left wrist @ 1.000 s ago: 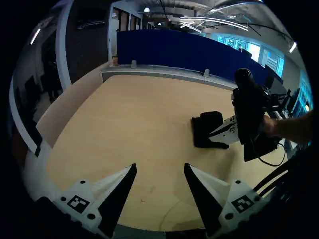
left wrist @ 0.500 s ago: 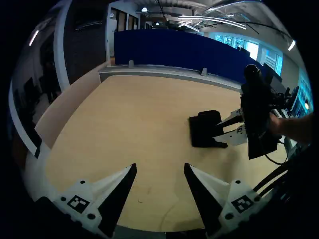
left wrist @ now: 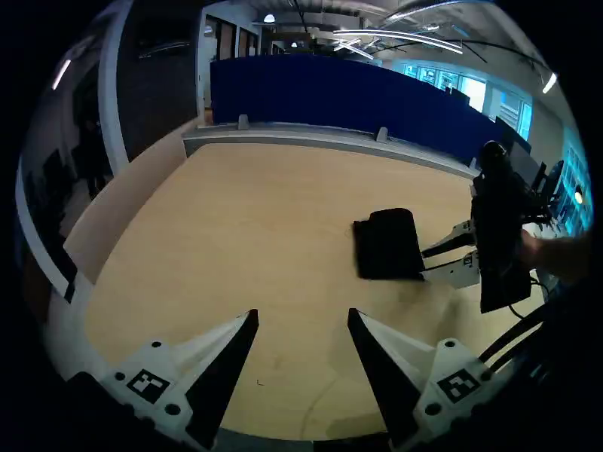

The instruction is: Fold towel

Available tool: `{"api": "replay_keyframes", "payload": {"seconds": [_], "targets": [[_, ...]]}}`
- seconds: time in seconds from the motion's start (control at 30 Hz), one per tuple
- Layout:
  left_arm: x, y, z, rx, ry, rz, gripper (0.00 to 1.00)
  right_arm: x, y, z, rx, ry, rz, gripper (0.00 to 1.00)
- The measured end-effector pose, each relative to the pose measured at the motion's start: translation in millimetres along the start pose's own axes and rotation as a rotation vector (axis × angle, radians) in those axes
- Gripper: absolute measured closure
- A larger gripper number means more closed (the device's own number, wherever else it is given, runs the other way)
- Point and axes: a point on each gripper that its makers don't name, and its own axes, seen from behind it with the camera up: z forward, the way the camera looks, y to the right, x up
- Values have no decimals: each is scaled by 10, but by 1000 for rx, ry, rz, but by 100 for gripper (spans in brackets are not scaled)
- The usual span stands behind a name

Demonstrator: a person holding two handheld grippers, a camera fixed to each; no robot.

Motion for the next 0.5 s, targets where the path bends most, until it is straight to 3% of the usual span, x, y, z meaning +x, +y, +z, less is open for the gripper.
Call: {"api": "replay_keyframes", "payload": {"seconds": [0.33, 0.5], "targets": [[27, 71, 17, -9, 1, 6, 12, -214, 52, -17, -23, -25, 28, 29], [28, 78, -5, -10, 3, 3, 12, -297, 47, 22, -29, -43, 26, 42]]}}
